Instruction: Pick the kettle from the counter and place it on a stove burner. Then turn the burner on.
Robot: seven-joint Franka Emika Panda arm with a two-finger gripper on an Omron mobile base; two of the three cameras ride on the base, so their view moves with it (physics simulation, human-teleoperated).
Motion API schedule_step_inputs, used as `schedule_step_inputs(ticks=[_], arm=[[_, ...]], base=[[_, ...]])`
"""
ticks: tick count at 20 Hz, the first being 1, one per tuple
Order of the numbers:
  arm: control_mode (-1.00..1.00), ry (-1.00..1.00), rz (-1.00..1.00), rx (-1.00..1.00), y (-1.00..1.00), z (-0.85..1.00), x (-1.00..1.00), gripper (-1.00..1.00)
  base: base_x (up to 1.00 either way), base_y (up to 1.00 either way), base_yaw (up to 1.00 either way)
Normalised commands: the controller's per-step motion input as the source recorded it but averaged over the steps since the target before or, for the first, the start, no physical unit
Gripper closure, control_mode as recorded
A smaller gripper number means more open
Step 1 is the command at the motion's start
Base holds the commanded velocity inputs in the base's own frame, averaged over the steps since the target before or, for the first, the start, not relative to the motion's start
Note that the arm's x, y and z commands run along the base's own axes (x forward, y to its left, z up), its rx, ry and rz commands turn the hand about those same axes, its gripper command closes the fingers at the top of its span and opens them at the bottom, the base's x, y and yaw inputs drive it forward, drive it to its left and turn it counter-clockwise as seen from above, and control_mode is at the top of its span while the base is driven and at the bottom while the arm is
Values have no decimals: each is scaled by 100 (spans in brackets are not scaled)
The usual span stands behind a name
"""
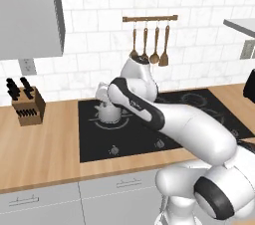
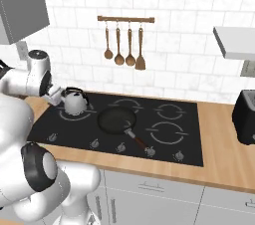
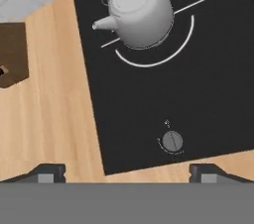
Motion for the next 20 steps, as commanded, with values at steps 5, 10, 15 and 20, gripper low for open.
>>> schedule_step_inputs(ticks=[5,10,15,20], arm=[[-100,0,22,-48,0,-61,0,-100],[-100,5,23,-26,0,-84,6,-100],[-100,9,19,3,0,-82,11,-100],[-100,0,14,10,-3,-55,1,-100]], base=[[0,0,0],[0,0,0],[0,0,0],[0,0,0]])
